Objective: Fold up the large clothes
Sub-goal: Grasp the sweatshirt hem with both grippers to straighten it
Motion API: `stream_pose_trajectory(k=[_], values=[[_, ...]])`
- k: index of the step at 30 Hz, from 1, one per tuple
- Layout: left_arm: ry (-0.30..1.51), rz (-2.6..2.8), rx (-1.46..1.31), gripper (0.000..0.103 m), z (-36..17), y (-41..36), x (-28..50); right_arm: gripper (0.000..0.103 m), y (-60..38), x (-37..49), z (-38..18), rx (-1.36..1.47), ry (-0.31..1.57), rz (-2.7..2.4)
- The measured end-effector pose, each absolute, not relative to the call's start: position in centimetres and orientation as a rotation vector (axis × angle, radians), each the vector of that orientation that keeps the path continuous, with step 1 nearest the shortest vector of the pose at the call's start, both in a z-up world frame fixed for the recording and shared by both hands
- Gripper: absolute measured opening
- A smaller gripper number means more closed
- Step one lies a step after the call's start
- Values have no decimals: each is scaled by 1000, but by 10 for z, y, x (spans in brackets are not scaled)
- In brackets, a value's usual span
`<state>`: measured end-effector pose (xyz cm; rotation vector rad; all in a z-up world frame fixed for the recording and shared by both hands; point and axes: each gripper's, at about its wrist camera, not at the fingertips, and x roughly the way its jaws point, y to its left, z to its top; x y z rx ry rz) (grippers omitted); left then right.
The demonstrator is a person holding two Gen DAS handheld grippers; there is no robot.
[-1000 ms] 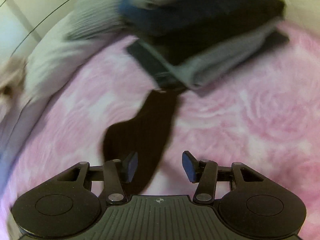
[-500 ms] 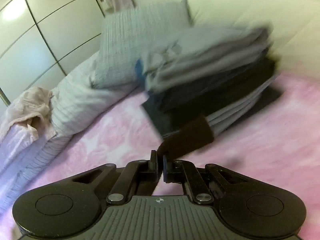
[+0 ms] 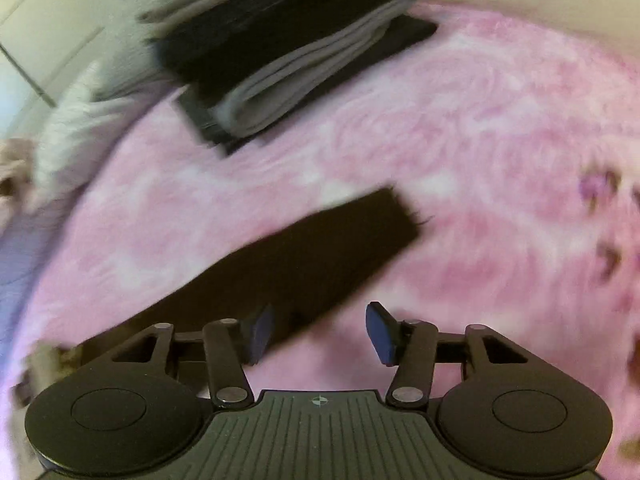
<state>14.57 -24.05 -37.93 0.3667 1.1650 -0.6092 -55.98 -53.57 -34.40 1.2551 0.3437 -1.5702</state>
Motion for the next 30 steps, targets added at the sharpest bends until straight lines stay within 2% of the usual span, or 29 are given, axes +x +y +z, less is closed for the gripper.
stream_pose_trajectory(k=[4,9,13,17,18,19,20,21,23,26,27,28,30], values=[[1199,-703,354,54,-381,-210,156,49,-479,-509,-345,1363,315,-1232],[1285,-901,324,53,-389,-167,168,49,-384,-422,-358,1360,453,-820],[1370,-1029,246,53,-404,-136,176,49,-335,-378,-361,1299,451,-749],[1434,-1134,211,52,-425,-141,168,47,-322,-345,-368,1262,462,-759],[1433,-1172,232,44,-428,-147,164,22,-323,-335,-365,1235,488,-740],[1429,-1221,257,23,-429,-156,160,6,-325,-325,-361,1206,525,-710],[1436,-1265,271,9,-429,-163,159,6,-328,-319,-355,1193,565,-697],[1460,-1287,287,6,-430,-172,160,6,-335,-312,-349,1198,601,-673],[1524,-1307,300,6,-428,-194,168,5,-359,-302,-340,1246,626,-623],[1489,-1358,192,8,-412,-235,191,7,-413,-301,-332,1393,507,-725],[1471,-1322,147,15,-409,-250,202,11,-432,-303,-333,1443,449,-794],[1452,-1275,95,25,-406,-264,213,28,-446,-303,-334,1457,421,-861],[1407,-1203,73,28,-404,-285,230,40,-461,-302,-330,1393,437,-1006]])
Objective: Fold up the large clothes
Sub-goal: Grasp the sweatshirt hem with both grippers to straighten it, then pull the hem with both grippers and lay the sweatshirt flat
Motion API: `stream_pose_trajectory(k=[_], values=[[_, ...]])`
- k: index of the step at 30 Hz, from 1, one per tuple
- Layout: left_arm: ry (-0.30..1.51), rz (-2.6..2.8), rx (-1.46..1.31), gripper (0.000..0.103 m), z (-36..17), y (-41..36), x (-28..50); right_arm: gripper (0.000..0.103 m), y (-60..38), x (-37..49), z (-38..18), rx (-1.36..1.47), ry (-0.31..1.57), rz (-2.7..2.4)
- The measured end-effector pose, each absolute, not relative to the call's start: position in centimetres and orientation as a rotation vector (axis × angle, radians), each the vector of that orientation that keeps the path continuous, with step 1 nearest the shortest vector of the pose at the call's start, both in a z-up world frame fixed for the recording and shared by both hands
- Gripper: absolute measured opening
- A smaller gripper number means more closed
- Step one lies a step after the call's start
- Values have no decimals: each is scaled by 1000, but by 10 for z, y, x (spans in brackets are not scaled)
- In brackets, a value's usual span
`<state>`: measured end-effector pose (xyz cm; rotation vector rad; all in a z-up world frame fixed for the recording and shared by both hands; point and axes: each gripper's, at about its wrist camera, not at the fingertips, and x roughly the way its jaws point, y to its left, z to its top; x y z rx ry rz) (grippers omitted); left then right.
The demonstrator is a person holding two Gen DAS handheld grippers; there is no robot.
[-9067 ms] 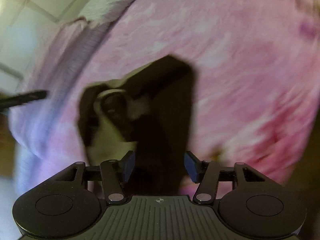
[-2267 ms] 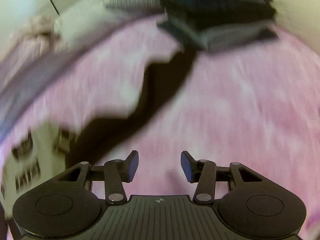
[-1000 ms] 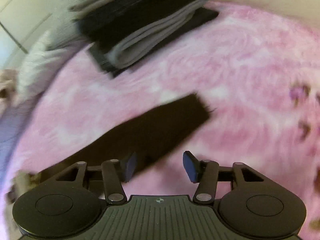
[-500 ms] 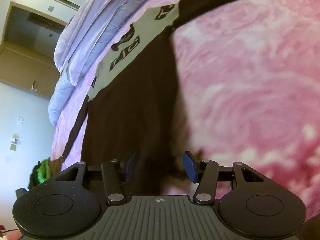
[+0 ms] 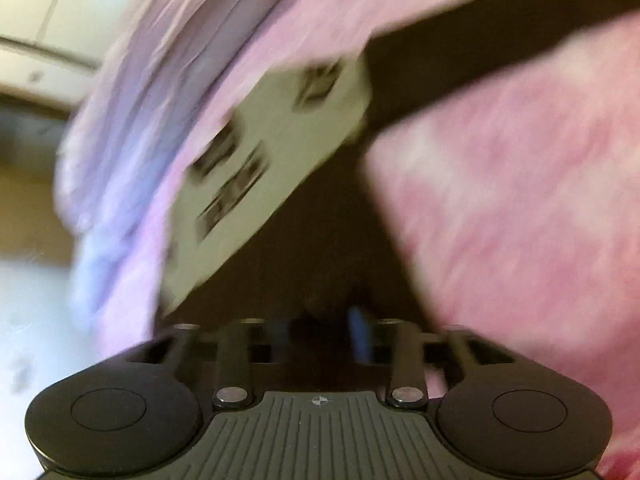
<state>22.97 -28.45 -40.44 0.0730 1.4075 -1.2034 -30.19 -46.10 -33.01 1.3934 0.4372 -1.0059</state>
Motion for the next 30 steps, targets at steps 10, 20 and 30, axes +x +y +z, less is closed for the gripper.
stream_pose_trajectory(k=[10,20,30], values=[[1029,-1368,548,47,-382,-241,183,44,-386,-275,-313,744,732,-872],[658,-1423,865,35,-427,-261,100,47,-449,-207,-367,496,803,-830],[681,-1599,501,9,-361,-200,149,1,-391,-278,-307,520,538,-763]])
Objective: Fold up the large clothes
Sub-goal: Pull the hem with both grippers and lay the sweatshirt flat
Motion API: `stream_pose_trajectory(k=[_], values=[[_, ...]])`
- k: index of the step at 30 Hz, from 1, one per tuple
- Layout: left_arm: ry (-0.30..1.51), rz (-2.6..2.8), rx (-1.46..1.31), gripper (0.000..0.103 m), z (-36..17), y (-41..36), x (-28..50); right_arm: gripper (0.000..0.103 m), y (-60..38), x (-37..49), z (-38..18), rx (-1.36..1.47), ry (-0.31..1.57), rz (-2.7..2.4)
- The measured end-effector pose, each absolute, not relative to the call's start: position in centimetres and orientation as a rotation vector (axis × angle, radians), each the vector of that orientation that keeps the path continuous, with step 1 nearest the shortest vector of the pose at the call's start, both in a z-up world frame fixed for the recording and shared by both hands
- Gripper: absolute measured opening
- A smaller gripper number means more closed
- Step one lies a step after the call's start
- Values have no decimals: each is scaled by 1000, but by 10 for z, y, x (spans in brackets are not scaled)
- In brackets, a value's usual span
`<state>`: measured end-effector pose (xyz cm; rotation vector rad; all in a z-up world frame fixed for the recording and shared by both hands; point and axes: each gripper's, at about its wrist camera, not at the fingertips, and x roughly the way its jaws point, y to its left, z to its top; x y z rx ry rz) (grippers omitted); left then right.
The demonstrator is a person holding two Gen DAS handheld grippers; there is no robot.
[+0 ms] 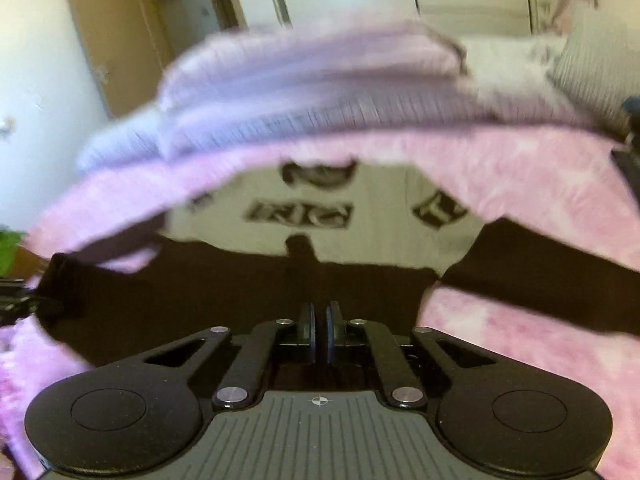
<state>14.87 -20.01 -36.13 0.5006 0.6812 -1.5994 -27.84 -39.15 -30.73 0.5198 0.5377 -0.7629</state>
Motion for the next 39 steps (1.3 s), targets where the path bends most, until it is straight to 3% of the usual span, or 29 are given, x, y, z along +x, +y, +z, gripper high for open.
stream_pose_trajectory(k=[3,8,10,11,13,14,16,19,24,29,33,36,39], values=[[736,-1694,557,10,-345,-156,144,1,-336,-308,-284,521,589,-704],[915,-1699,850,14,-374,-99,124,4,-262,-320,-321,683,1081,-547],[958,-1637,911,14,-385,-88,129,12,-250,-322,-337,688,1220,-625],[967,-1612,900,14,-387,-90,133,16,-250,-322,-335,664,1199,-673],[1001,-1550,763,23,-383,-96,146,48,-262,-318,-325,676,1065,-791],[1023,-1530,679,23,-381,-105,149,49,-270,-314,-321,691,991,-836],[1027,-1509,538,23,-381,-127,146,49,-288,-299,-316,698,830,-891],[963,-1503,475,25,-389,-172,125,49,-323,-257,-328,660,764,-941],[965,-1441,546,25,-430,-216,92,49,-341,-213,-382,503,920,-966],[865,-1440,675,25,-434,-153,61,49,-269,-259,-402,444,907,-971],[936,-1362,757,26,-426,-92,33,50,-224,-300,-401,609,903,-996],[1010,-1230,799,25,-421,-50,18,50,-209,-316,-401,716,1034,-965],[1073,-1134,760,25,-394,-24,5,50,-189,-342,-375,775,979,-934]])
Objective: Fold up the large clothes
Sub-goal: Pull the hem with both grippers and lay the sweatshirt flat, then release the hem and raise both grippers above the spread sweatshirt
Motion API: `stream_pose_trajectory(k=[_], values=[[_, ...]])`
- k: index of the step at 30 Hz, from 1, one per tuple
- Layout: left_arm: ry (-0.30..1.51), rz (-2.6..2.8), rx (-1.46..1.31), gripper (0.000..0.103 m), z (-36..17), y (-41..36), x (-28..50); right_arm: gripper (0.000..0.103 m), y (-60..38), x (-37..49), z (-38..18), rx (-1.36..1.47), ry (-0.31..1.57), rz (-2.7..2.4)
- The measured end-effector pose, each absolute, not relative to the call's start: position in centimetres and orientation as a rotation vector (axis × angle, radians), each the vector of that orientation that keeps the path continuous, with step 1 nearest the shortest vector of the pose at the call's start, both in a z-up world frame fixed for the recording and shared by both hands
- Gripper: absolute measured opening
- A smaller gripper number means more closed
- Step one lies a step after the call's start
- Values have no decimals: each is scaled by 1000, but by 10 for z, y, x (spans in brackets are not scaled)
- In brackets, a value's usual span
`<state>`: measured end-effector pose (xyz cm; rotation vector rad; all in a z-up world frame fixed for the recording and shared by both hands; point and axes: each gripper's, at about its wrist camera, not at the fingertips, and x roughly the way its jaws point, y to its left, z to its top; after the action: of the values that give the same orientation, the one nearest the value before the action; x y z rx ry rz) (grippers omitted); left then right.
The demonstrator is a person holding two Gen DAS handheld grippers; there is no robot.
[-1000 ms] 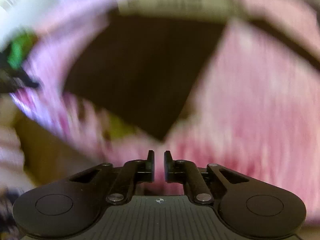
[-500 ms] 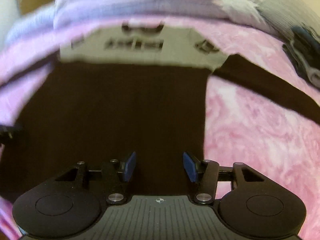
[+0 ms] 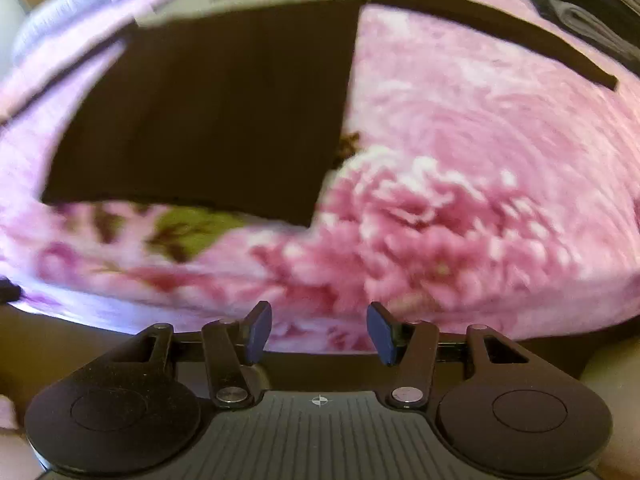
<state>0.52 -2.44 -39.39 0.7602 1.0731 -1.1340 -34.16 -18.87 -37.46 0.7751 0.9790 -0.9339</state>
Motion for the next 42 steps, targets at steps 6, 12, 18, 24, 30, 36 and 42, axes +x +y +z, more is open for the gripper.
stream_pose_trajectory(k=[6,12,18,24,30,36,42], values=[[1031,-1102,614,39,-290,-18,-28,60,-163,-371,-280,851,869,-887],[915,-1142,560,54,-190,-2,-79,68,-121,-374,-178,681,855,-874],[879,-1139,584,60,-150,29,-120,68,-82,-387,-135,631,836,-853],[846,-1132,596,62,-129,49,-142,68,-51,-392,-124,617,854,-828],[829,-1128,600,64,-117,66,-152,68,-33,-395,-116,613,864,-810],[812,-1121,601,66,-110,71,-156,68,-28,-394,-115,607,868,-802],[813,-1120,601,67,-109,72,-157,68,-31,-397,-114,600,872,-799]])
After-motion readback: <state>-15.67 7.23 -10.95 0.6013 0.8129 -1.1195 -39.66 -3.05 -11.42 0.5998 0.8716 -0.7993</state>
